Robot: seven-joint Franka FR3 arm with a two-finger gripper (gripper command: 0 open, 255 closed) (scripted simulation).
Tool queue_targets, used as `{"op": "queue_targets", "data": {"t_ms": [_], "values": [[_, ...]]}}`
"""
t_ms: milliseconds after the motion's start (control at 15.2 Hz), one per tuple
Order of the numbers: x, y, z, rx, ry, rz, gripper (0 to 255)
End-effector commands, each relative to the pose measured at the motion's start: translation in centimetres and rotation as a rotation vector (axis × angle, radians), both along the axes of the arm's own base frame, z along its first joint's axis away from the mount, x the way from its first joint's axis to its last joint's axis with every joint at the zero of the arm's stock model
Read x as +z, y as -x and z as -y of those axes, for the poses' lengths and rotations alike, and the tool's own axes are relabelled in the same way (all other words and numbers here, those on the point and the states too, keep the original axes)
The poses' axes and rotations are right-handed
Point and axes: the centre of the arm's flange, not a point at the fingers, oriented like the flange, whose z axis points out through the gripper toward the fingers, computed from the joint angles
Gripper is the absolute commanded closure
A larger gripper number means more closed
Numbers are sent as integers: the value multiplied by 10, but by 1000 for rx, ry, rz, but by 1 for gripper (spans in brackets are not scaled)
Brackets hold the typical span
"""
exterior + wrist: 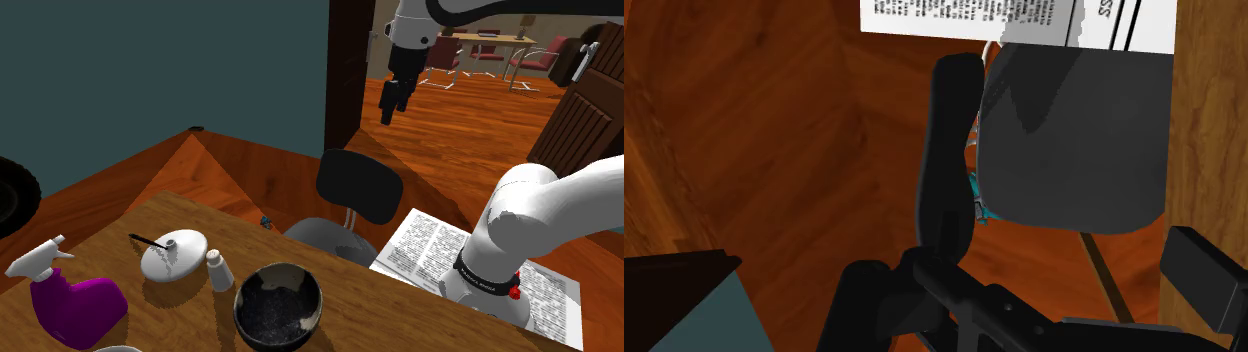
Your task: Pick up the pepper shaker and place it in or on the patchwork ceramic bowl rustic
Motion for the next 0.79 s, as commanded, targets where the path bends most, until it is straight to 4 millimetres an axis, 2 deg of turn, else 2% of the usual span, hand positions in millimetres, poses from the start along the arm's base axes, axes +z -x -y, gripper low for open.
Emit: {"op": "queue_targets", "data": {"t_ms": [0, 726], "values": [[0, 0, 0, 0, 0, 0, 0], [-62, -34, -123, -42, -25, 8, 0]]}}
